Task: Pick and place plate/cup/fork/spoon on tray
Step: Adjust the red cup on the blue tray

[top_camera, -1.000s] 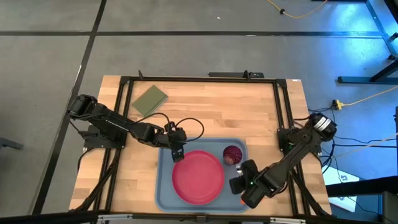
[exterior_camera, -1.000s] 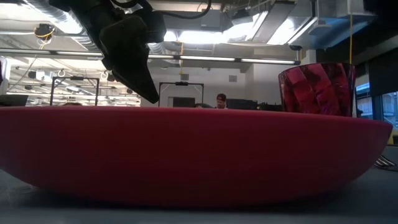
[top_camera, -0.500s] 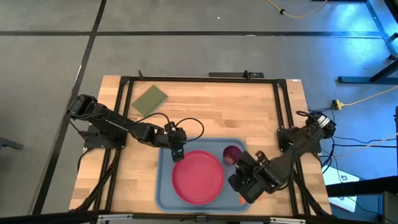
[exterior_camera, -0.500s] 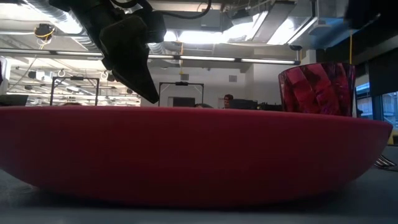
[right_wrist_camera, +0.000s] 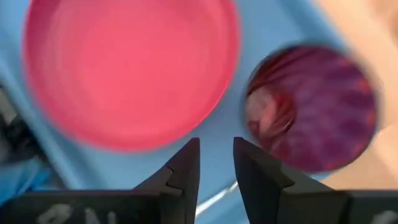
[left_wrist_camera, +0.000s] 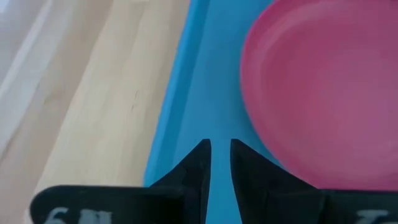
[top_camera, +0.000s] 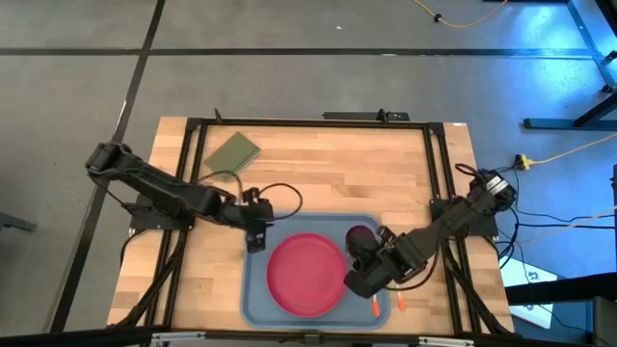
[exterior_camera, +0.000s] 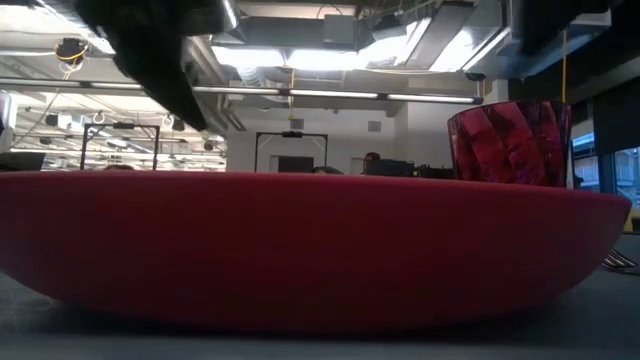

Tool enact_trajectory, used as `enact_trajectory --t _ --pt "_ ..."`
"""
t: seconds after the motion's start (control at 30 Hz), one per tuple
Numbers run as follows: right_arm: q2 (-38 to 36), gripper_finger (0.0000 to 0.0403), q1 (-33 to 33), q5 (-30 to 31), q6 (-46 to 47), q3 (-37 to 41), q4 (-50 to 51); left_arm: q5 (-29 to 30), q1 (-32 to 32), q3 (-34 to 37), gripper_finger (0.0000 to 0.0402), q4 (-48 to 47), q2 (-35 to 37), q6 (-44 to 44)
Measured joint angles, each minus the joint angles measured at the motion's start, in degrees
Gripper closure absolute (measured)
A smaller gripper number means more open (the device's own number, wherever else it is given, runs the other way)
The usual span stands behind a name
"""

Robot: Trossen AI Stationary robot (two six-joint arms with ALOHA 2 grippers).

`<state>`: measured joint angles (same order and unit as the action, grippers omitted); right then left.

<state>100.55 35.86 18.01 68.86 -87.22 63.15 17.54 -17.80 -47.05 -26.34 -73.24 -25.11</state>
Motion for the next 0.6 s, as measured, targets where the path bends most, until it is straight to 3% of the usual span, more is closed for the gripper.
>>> enact_trajectory --t 0.23,0.6 --pt "1.37 0.0302 2.57 -2.88 2.8 0.5 -0.85 3.8 -2.62 4.53 0.0347 0.01 7.95 -2.04" --pt "5.87 0.0302 2.41 -2.2 1.5 0.52 0.13 4.48 -4.16 6.06 0.0347 0.23 9.34 -3.28"
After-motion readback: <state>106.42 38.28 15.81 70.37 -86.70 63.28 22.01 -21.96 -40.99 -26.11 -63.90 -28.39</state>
